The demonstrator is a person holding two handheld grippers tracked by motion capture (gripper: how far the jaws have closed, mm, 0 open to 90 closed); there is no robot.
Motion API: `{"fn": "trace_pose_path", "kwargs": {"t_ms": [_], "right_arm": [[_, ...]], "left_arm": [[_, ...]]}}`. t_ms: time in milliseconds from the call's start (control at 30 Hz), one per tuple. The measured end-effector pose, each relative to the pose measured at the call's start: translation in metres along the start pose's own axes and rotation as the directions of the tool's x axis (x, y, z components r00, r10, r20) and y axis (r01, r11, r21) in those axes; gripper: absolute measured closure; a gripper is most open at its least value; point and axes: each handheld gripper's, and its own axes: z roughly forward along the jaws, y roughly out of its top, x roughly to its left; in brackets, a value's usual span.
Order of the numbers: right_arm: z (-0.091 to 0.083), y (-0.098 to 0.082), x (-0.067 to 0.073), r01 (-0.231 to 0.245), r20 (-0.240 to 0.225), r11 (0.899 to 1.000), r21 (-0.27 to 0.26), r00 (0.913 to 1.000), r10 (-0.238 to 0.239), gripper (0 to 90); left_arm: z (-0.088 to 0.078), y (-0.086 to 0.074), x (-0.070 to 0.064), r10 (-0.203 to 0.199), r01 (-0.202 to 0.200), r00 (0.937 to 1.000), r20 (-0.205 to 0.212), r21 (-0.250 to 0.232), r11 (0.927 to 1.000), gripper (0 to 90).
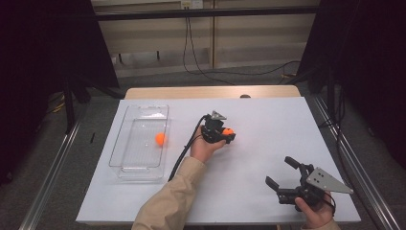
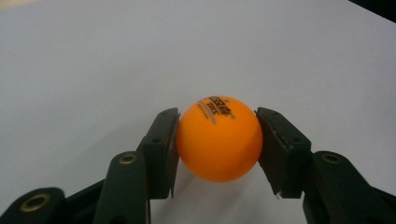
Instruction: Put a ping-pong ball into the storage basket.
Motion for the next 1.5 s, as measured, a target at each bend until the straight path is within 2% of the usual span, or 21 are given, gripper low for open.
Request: {"fn": "trace_pose_path", "kwargs": {"t_ms": [367,933,1500], "right_arm": [[0.001,0.0,0.0,0.002,0.0,1.0,0.002,1.0,-0.002,2.3],[0.002,-0.001,0.001,0.004,-0.002,1.0,0.005,1.0,-0.004,2.4],[0.002,-0.001,0.001,0.005,-0.003,1.0,0.004,1.0,-0.005,2.3]], "left_arm": [[-0.008,-0.004,0.004,-0.015,0.015,0.9999,0.001,-0.008,0.9999,51.0],[-0.023,-0.006,0.007,-0.001,0.001,1.0,0.0,-0.011,0.9999,51.0],[-0.034,-0.013,0.018,-0.018,0.017,0.9996,-0.024,-0.013,0.9998,51.0]]}}
